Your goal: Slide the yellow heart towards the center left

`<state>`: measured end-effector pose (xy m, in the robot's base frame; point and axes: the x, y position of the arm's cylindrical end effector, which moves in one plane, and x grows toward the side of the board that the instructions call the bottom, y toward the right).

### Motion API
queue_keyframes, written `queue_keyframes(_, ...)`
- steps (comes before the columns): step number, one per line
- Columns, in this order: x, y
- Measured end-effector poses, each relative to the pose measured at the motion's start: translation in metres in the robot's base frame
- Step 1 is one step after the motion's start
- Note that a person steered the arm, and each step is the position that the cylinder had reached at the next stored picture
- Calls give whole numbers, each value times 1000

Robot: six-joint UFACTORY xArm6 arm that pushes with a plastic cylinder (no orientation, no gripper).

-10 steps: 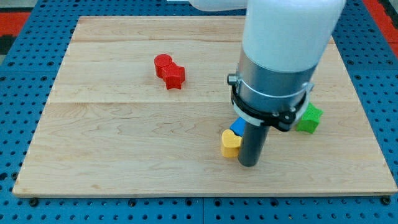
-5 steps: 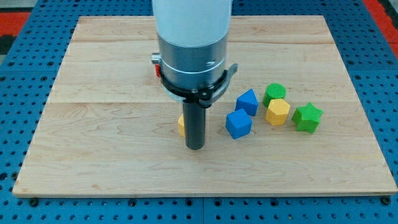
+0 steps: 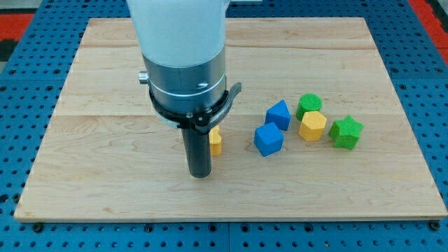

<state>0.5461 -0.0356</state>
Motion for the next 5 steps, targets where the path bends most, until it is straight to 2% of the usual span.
queue_keyframes(2, -15, 44)
queue_keyframes(4, -56, 1)
queue_keyframes(5, -66, -39)
